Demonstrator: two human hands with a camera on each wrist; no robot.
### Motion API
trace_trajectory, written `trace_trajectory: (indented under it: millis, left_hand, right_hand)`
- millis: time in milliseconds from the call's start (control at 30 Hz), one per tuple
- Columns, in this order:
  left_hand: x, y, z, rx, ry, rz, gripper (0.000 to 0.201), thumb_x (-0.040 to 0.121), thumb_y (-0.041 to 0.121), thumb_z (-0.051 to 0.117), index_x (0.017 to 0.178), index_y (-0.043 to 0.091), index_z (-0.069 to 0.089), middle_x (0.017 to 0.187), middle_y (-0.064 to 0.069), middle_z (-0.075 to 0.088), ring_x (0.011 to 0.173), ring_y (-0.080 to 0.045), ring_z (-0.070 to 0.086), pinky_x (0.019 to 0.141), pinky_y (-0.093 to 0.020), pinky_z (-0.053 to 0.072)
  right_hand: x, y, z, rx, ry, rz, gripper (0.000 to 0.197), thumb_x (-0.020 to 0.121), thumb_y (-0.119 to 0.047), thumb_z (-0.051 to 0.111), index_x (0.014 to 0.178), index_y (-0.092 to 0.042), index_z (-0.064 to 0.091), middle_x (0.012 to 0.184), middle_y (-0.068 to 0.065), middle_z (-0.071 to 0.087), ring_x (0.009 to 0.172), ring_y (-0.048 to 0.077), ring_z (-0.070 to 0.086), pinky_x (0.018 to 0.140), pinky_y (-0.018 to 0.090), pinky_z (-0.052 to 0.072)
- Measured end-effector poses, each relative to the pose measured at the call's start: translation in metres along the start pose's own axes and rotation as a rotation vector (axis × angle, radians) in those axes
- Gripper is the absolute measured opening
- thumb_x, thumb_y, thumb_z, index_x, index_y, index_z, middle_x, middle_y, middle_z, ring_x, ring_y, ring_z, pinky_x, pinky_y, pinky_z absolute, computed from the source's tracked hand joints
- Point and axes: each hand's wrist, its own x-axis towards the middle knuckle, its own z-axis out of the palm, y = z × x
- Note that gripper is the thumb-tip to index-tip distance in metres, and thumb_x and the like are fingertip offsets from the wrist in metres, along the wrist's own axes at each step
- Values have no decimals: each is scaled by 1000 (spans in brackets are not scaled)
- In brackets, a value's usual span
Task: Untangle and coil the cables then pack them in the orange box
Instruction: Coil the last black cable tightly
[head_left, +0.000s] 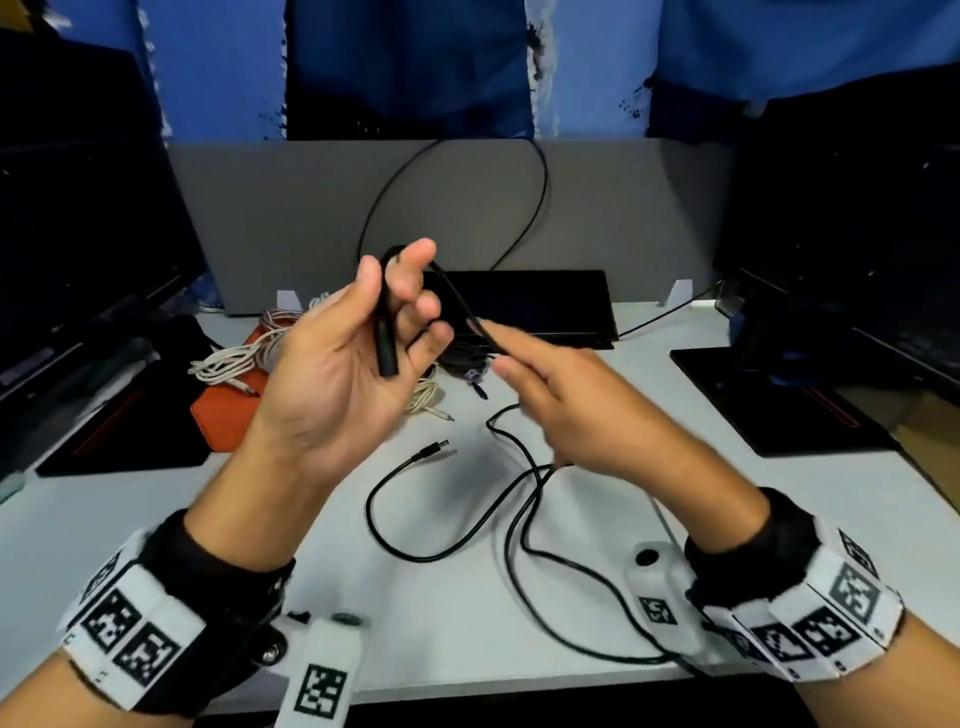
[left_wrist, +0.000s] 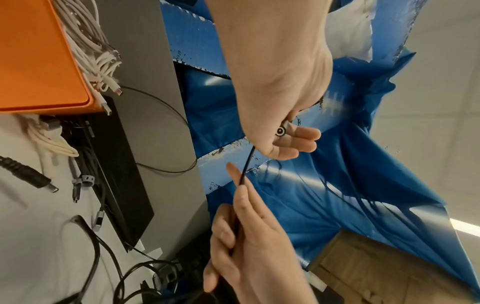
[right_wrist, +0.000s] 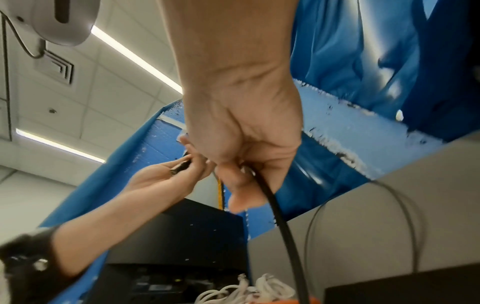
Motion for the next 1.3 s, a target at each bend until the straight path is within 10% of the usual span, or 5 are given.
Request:
trace_trajectory:
  millis: [333,500,833,1133,1300]
  left_hand:
    - [-7,-3,-6,1260,-200,78,41,109,20,37,149,19,43,100,5,78,90,-10,75,81,-27,60]
    - [-11,16,-9,1743,-419,-227,31,108,28,45,81,17,57,60,14,62,54,-9,51,61,-40,47]
    - [11,53,-75,-232,-296,-203,35,111,20,37,91,2,59,57,-1,33,47,-14,28,46,-27,19]
    - [12,6,-34,37,-47,-222,36,106,24,33,81,20,59,49,11,37,38,-5,24,43,-18,33]
    - [-5,-10,-8,77,-206,-330,30,105,23,35,86,14,57,48,12,30,37,-7,17,42,-19,31]
  right_hand:
    - [-19,-31,10,54,-395,-34,23,106,-35,53,114,-17,65,83,-7,63,72,13,61,70,35,53]
    - [-13,-23,-17,91,-316,-1,25,96,-36,71,83,-15,72,51,-14,46,46,5,38,50,20,31]
    - [-7,29,-97,31,46,42,21,93,-39,70,92,-18,74,60,-11,58,51,2,43,51,15,34]
    - [-7,20,-80,-505,137,115,80,99,-65,48,164,-31,17,167,1,26,155,25,20,127,48,16]
    - [-6,-23,-25,-195,71,-250,55,108,-43,29,161,-26,33,150,-10,50,145,11,40,126,41,21]
